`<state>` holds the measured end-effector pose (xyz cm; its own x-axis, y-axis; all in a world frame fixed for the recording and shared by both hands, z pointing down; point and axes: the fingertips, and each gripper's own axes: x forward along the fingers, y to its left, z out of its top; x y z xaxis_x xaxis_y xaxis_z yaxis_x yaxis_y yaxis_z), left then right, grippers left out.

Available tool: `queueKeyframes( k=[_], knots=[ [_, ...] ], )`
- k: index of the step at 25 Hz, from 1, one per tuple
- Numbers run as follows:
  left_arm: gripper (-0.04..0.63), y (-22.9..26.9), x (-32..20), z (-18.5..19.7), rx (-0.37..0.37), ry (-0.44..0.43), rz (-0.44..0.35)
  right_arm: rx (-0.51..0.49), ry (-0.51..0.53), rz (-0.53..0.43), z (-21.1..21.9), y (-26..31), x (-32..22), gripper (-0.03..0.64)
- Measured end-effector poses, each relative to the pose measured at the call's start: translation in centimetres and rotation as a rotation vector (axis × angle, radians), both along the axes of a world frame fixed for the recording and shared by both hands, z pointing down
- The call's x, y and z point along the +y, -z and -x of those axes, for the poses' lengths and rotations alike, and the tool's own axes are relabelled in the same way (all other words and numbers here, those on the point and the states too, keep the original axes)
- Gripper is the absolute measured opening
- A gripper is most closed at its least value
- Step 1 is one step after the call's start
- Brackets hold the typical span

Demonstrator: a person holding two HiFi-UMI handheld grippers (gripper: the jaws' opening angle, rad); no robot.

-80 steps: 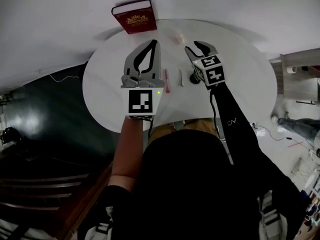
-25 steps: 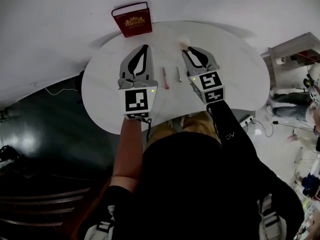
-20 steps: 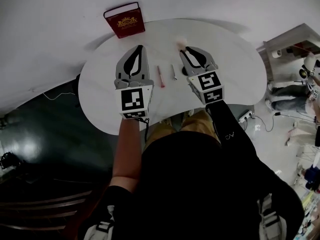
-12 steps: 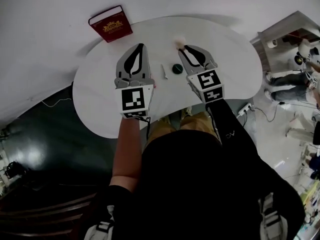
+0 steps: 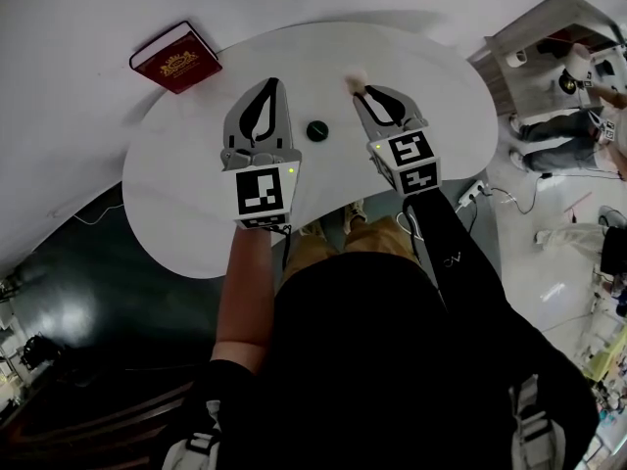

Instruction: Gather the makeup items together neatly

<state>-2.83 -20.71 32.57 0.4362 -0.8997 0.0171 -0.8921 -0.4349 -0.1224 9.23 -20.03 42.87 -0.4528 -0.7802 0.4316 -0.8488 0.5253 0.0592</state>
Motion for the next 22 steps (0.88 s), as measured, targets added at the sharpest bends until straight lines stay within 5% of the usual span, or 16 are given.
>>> queueKeyframes(
  k=[13, 22],
  knots=[
    [0.007, -1.7, 1.0, 1.7, -0.116, 0.103, 0.077, 0.079, 0.009, 0.484, -0.7, -14.5, 1.6, 0.084],
    [0.006, -1.4, 1.6, 3.4, -0.066, 0.131, 0.041, 0.132, -0.009, 0.627, -1.0, -19.3, 2.1, 0.089]
  ],
)
